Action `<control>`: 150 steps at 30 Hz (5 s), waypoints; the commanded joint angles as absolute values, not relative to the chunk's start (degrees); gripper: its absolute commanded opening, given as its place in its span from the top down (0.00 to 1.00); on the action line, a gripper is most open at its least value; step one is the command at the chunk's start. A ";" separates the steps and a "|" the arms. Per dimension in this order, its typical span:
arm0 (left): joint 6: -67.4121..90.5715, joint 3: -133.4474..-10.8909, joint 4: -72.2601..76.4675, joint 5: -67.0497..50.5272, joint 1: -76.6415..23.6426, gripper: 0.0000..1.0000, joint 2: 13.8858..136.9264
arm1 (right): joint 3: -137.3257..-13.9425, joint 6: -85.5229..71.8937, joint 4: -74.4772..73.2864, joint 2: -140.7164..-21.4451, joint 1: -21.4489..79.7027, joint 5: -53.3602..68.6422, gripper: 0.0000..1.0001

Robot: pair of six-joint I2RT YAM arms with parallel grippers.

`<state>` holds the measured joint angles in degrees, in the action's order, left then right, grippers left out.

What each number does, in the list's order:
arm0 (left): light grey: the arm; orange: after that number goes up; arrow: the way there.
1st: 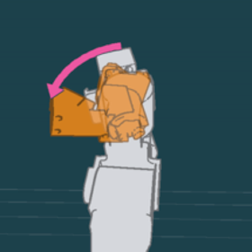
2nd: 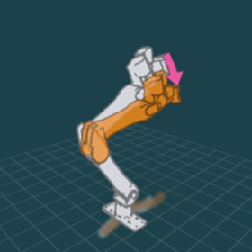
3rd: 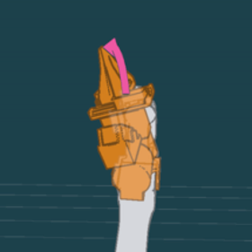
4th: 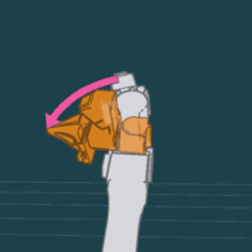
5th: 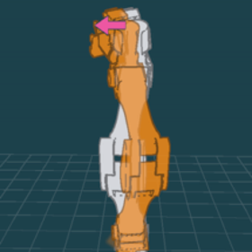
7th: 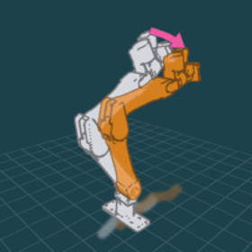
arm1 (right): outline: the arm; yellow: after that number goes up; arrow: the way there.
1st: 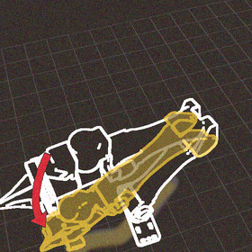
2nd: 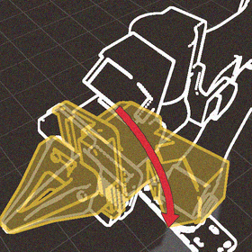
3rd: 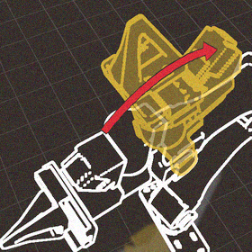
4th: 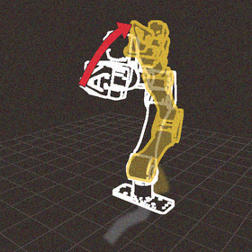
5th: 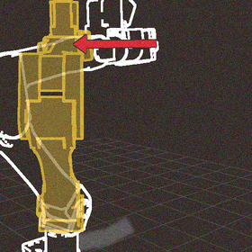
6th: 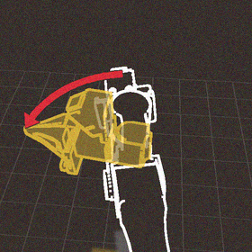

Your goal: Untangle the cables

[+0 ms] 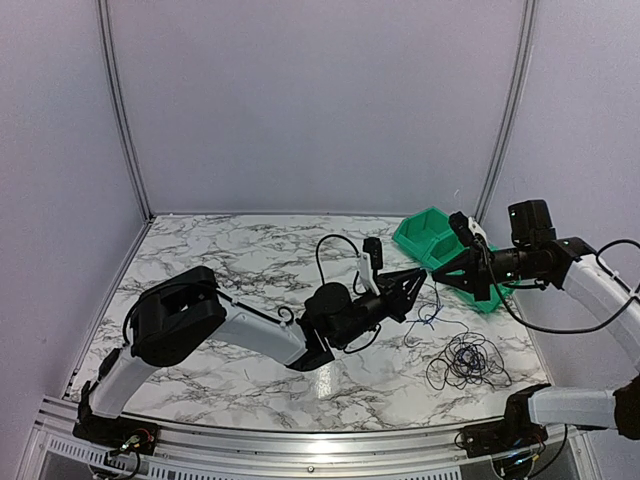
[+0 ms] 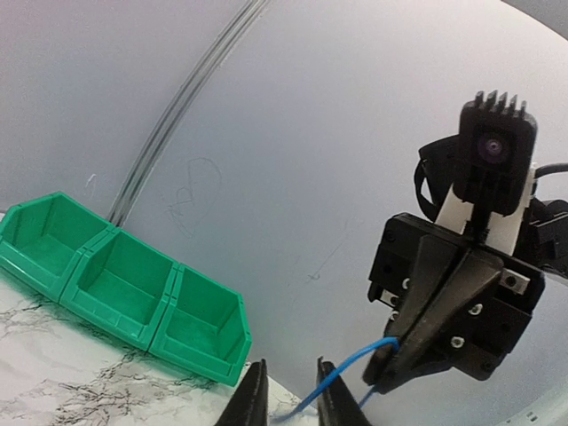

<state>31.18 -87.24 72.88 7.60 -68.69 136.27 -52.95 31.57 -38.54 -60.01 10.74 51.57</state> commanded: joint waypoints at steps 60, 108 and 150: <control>48.89 -85.89 56.84 16.01 -65.06 0.85 144.67 | -106.74 25.26 -45.99 -68.33 6.73 63.40 1.00; 18.58 -50.50 56.21 23.46 -69.46 0.56 101.16 | -68.82 15.60 -19.16 -80.68 33.26 40.00 1.00; 30.05 -42.90 47.20 31.50 -62.19 0.22 102.00 | -88.07 15.38 -21.71 -82.28 20.16 40.89 1.00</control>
<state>37.43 -43.57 47.46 36.34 -60.69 107.81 -86.83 17.61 -25.21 -80.16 22.94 45.58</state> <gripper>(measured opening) 0.621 0.018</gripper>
